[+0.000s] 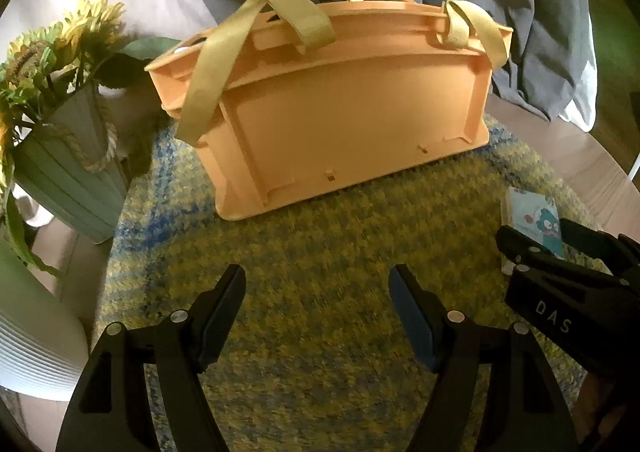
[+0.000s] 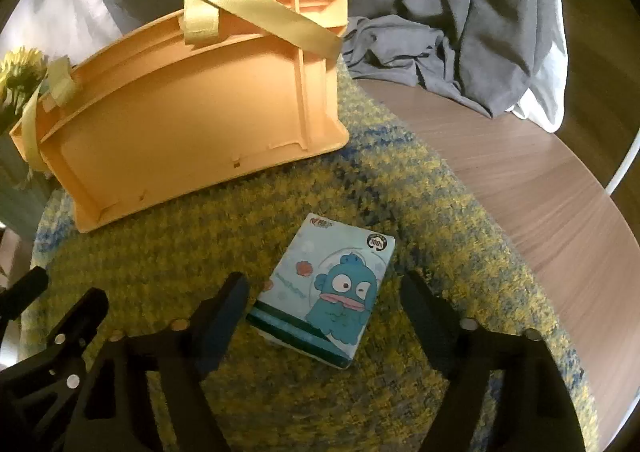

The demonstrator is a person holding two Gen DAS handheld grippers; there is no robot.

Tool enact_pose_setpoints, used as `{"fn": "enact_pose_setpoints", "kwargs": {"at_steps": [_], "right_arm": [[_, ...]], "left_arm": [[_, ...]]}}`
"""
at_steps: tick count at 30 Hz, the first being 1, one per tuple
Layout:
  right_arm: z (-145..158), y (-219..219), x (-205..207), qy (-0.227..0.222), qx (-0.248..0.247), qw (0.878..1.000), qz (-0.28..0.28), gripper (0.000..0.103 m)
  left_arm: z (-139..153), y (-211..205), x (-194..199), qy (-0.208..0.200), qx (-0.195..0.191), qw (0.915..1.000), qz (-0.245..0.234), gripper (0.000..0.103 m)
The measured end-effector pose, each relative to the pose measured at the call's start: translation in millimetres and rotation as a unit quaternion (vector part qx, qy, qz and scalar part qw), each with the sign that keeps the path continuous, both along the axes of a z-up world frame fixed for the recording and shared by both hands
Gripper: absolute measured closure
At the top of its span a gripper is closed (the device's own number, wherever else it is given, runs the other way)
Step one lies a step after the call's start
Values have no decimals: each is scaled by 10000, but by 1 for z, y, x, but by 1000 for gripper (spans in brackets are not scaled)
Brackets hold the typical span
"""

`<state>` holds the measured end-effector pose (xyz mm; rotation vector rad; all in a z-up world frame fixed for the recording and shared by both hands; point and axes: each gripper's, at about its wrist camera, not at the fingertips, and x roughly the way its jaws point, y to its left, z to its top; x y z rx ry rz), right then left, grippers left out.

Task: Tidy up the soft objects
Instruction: 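Grasp the blue cartoon tissue pack with the right gripper, then lift the tissue pack and carry it over the crate with the right gripper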

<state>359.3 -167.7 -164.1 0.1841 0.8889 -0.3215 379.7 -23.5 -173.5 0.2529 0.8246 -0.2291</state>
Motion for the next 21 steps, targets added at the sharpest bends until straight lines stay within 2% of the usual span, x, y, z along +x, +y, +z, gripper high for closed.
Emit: {"fn": "enact_pose_setpoints", "kwargs": {"at_steps": [12, 21], "right_arm": [[5, 0, -7, -119, -52, 9996, 232, 42], [27, 0, -16, -450, -74, 9981, 410, 42]], "left_arm": [[8, -2, -8, -84, -6, 9999, 123, 30], [28, 3, -16, -260, -143, 9988, 397, 30]]}}
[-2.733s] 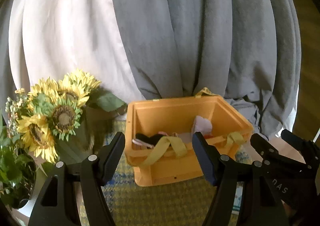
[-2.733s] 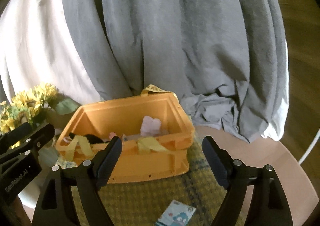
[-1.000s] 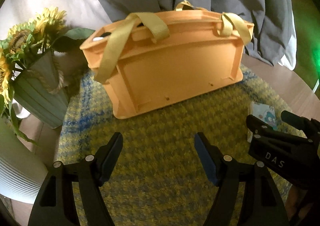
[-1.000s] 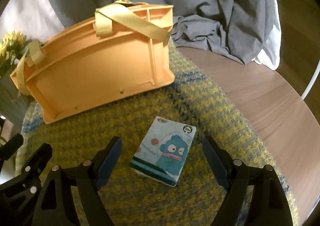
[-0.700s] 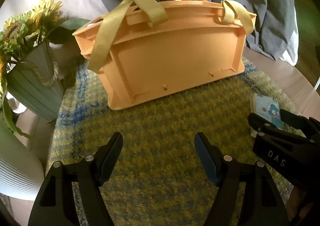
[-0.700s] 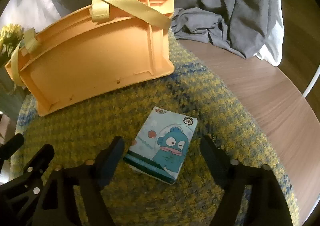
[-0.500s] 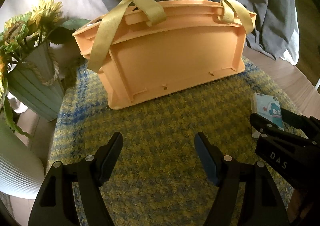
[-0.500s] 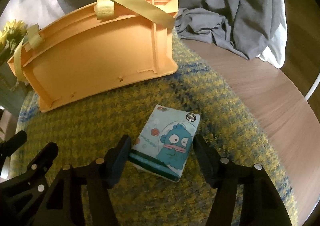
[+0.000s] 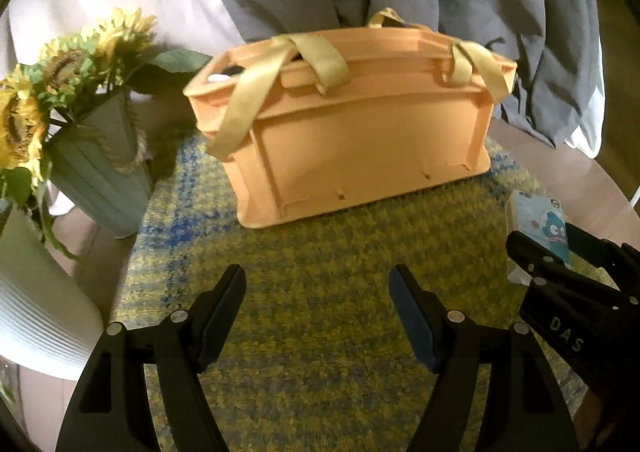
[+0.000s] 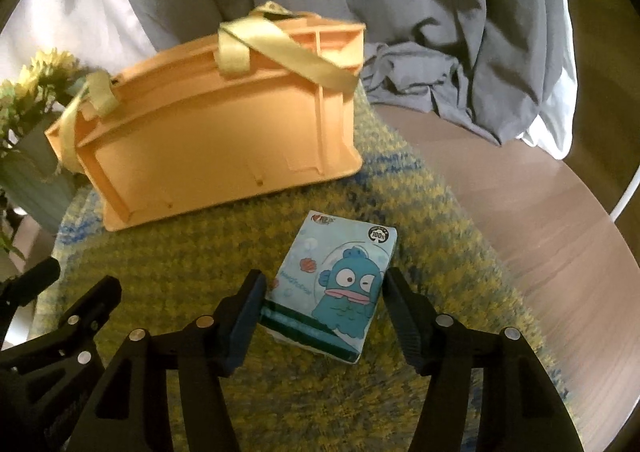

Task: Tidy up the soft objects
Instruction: 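Lift the tissue pack and carry it over the crate with the right gripper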

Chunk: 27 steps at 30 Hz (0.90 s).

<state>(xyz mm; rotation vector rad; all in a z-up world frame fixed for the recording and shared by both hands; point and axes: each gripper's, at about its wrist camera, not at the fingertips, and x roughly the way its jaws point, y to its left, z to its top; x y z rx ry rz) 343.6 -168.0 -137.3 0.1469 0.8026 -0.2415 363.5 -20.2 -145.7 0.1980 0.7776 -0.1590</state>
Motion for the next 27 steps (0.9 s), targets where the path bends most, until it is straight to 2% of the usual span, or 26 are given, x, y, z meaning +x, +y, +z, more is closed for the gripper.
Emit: {"fn": "enact_pose_setpoints", "kwargs": {"at_steps": [10, 18, 27], "right_arm": [[35, 0, -11, -480, 4, 9985, 265, 42], [65, 3, -21, -823, -7, 9955, 462, 42], [95, 11, -27, -1247, -35, 9895, 731, 42]], "left_arm": [[36, 4, -16, -386, -145, 9990, 194, 30], [67, 8, -31, -793, -217, 9960, 345, 22], [96, 17, -43, -1154, -339, 9913, 534, 21]]}}
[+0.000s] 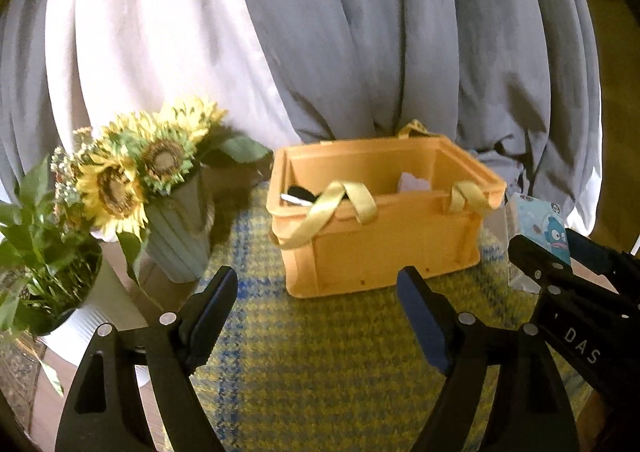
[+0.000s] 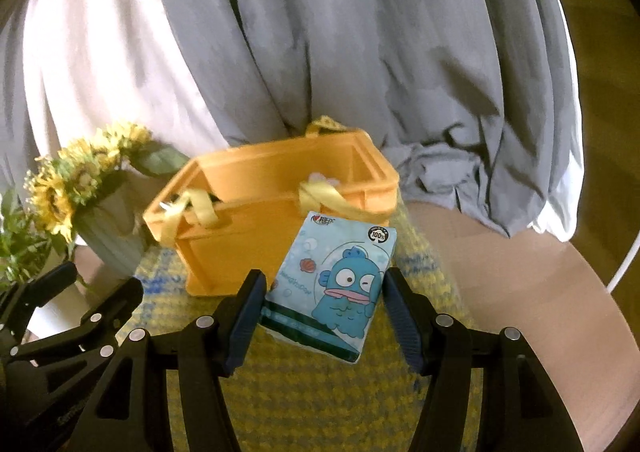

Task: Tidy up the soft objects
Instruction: 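Lift the tissue pack and carry it over the crate with the right gripper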

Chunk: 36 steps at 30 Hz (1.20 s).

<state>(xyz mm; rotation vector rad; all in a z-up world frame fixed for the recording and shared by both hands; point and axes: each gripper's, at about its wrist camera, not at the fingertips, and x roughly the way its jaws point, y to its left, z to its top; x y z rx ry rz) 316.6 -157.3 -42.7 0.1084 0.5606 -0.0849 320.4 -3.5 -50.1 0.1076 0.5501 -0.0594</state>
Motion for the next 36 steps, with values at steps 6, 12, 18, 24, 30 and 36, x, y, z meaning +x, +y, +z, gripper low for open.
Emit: {"fn": "enact_pose_setpoints", "kwargs": {"at_steps": [6, 12, 18, 24, 30, 36], "right_arm": [[20, 2, 2, -317, -39, 9994, 166, 42], [37, 4, 7, -578, -40, 9979, 304, 42], [52, 9, 16, -794, -78, 9959, 428, 42], [59, 15, 30, -914, -84, 9942, 570, 42], [61, 20, 48, -924, -49, 9934, 678, 42], [61, 20, 72, -898, -11, 9928, 788, 42]], "left_arm": [[17, 2, -2, -245, -22, 9997, 77, 21], [32, 4, -1, -439, -67, 9988, 184, 21], [44, 8, 3, -573, -71, 9979, 299, 21], [52, 11, 12, -706, -52, 9967, 409, 21], [56, 14, 27, -772, -48, 9958, 500, 21], [58, 14, 47, -830, -48, 9950, 559, 21]]}}
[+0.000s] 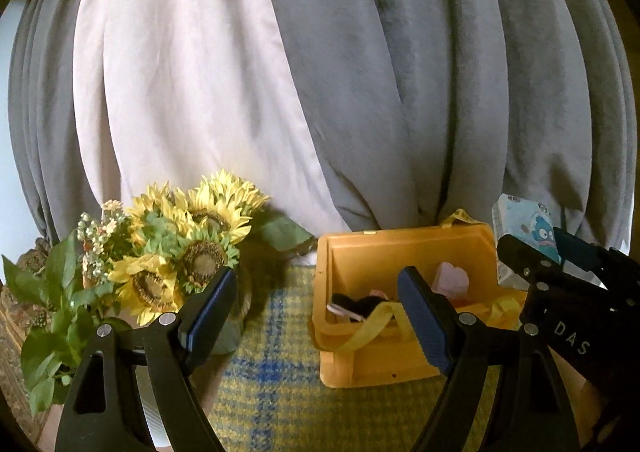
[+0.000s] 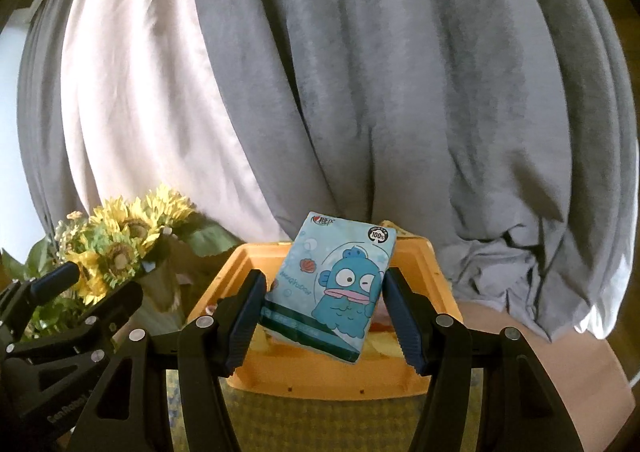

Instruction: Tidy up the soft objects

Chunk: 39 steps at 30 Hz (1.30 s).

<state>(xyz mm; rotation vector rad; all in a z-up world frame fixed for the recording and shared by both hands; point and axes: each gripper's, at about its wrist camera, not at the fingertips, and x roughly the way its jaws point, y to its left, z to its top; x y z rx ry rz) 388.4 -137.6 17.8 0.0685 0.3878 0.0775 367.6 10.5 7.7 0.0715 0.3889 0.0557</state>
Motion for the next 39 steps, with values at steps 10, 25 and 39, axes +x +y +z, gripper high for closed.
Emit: {"fn": "enact_pose_setpoints", "kwargs": {"at_steps": [10, 25, 39], "right_arm": [[-10, -3, 41, 119, -63, 9999, 102, 42], [-41, -1, 98, 503, -130, 9983, 245, 41], [-46, 4, 107, 528, -221, 9979, 290, 31]], "left_arm": [[-13, 0, 35, 170, -27, 9998, 117, 21], [-41, 7, 74, 486, -60, 9985, 244, 21], [-51, 12, 72, 593, -115, 9974, 389, 21]]}}
